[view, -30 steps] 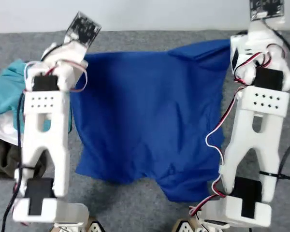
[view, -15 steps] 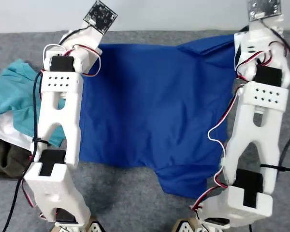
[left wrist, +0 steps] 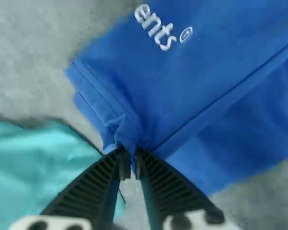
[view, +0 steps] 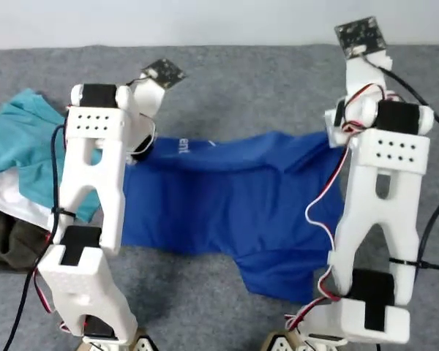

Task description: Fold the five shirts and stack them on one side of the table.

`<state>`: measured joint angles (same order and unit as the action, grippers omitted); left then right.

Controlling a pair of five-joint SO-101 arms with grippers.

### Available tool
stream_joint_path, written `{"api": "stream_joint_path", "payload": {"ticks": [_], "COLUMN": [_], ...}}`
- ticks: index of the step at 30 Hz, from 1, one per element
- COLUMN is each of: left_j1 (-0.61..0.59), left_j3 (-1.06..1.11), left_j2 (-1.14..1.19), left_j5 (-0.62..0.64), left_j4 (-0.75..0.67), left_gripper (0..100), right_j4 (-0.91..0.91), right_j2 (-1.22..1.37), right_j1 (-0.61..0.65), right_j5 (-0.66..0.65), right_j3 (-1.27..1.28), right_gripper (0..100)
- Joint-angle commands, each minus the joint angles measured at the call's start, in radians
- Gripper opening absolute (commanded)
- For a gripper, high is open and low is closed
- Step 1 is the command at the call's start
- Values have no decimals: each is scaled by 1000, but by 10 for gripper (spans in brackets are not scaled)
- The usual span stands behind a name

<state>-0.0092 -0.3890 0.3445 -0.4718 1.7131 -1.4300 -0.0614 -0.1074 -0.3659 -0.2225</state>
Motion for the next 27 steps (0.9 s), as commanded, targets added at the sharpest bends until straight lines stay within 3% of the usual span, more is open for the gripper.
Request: {"api": "stream_joint_path", "payload": {"ticks": [1, 7, 18, 27], "left_j1": [-15, -74, -110, -107], "left_j3": [22, 147, 328, 343], "left_j2": [-25, -31, -28, -28], "left_j5": [12, 8, 5, 5], "left_j4": [43, 41, 38, 23], "left_gripper": [6, 6, 6, 6], "right_j4": [-150, -369, -363, -363], "right_j2": [-85, -74, -298, -438], "right_j1": [21, 41, 42, 41], "right_j5": [-9, -11, -9, -11], "right_j3": [-9, 3, 471, 652], "right_gripper": [8, 8, 9, 9]}}
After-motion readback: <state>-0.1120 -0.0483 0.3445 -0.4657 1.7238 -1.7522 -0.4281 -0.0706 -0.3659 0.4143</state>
